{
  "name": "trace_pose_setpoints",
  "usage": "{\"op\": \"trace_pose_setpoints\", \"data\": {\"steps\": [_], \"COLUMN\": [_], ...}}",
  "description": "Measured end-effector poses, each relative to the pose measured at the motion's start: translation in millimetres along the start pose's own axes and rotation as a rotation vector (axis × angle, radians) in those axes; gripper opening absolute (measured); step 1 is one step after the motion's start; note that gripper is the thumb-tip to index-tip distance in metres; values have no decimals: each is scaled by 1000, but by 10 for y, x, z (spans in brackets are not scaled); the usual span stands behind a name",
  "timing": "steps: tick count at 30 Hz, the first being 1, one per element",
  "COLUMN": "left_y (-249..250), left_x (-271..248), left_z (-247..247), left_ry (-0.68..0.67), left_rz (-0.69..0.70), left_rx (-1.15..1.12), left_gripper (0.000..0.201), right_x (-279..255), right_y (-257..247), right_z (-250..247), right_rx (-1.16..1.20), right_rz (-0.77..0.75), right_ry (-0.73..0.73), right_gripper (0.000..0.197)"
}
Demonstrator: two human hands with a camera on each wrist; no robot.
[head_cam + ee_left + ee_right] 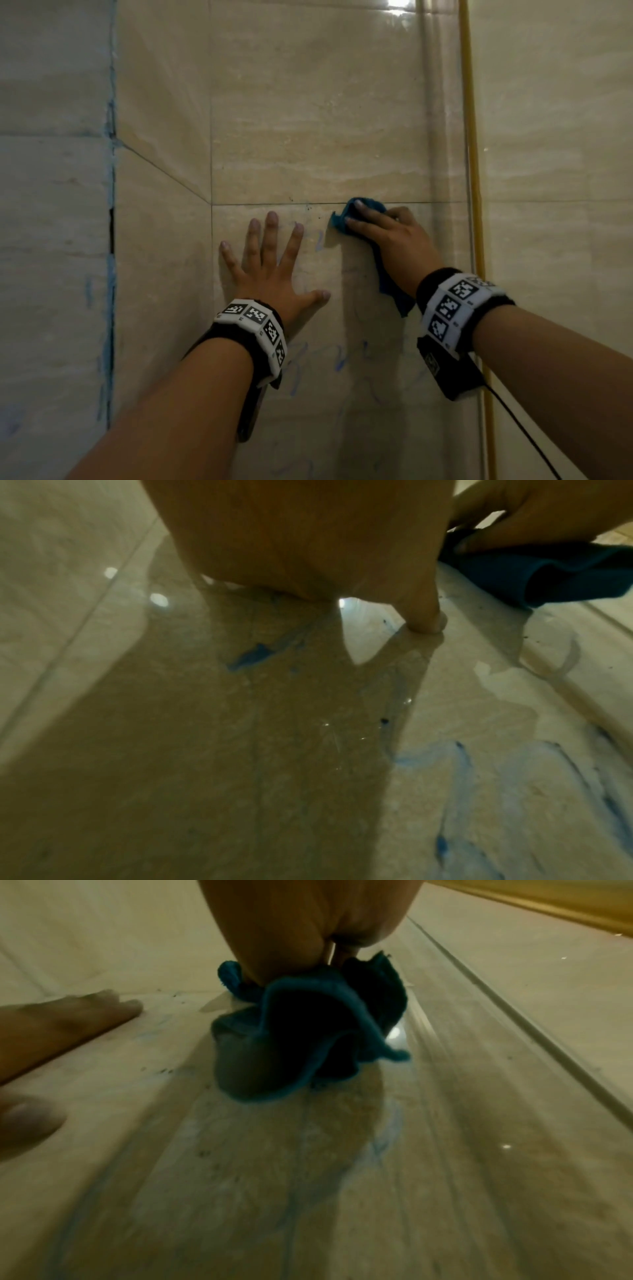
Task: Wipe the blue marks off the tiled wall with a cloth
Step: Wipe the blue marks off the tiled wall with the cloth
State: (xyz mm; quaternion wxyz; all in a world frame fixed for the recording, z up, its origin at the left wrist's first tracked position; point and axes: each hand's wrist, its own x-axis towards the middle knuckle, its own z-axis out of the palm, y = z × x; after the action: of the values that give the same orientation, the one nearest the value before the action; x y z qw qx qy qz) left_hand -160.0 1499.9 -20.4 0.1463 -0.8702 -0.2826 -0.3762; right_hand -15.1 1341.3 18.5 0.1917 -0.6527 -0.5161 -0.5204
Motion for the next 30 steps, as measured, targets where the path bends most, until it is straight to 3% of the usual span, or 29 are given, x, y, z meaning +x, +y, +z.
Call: {"op": "trace_pose_setpoints", "data": {"steps": [9, 15, 23, 30], "left_y": [-12, -2, -13, -13], "left_x": [-7, -21, -21, -19], "left_z": [2, 3, 8, 24], "left_ry": [-6, -13, -2, 6], "left_rz": [18, 16, 22, 18], "left_rx": [-13, -7, -29, -27], "left_gripper": [104, 105, 103, 106], "right_x": [92, -158, -487, -227], "right_y": [295, 214, 72, 61], "right_z": [-202, -20, 200, 45], "right_rx": [5, 33, 75, 32], "right_rz": [289, 308, 219, 318], "right_ry": [18, 61, 47, 29], "right_gripper": [57, 61, 53, 56]}}
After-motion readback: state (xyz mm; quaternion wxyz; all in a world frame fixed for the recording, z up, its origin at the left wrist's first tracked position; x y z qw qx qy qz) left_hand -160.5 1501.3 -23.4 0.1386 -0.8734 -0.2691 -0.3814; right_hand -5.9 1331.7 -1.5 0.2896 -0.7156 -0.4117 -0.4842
